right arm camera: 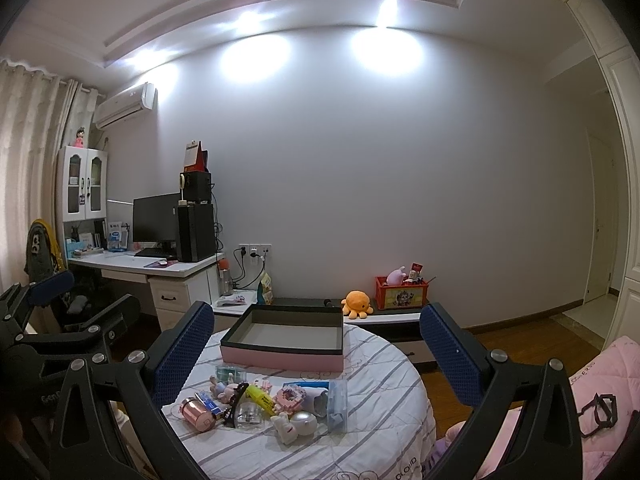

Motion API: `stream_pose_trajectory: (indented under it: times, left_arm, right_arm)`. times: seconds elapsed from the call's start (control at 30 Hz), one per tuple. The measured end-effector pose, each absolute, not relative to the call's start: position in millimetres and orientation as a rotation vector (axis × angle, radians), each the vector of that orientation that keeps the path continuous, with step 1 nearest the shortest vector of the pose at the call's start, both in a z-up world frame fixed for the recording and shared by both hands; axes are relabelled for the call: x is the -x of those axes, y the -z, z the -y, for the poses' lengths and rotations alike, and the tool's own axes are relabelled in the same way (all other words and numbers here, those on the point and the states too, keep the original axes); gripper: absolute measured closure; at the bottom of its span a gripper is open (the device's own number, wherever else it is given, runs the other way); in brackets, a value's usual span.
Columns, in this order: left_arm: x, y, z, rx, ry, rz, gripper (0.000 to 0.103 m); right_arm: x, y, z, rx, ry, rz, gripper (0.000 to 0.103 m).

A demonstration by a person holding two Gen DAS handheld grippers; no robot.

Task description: Organize rigid objects

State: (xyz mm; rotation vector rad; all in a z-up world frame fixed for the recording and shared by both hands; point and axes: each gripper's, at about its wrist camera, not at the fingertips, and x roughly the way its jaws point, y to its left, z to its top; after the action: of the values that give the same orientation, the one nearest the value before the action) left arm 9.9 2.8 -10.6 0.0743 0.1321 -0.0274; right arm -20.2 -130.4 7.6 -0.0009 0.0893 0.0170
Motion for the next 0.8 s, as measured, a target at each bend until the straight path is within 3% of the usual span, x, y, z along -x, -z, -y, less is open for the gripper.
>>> stream_pose_trajectory:
  times: [0.43, 0.8]
  left_arm:
    - [-45.7, 50.6, -15.4, -0.067, 0.016, -0.215, 0.000]
    - [-125.9, 182.2, -55.7, -0.059, 0.069, -0.536, 0.000]
  right_arm:
    - [-3.3, 20.0, 138.5, -0.004, -0.050, -0.135, 0.000]
    - [-76.4, 110.4, 161.1, 0.001, -0.031, -0.373, 0.000]
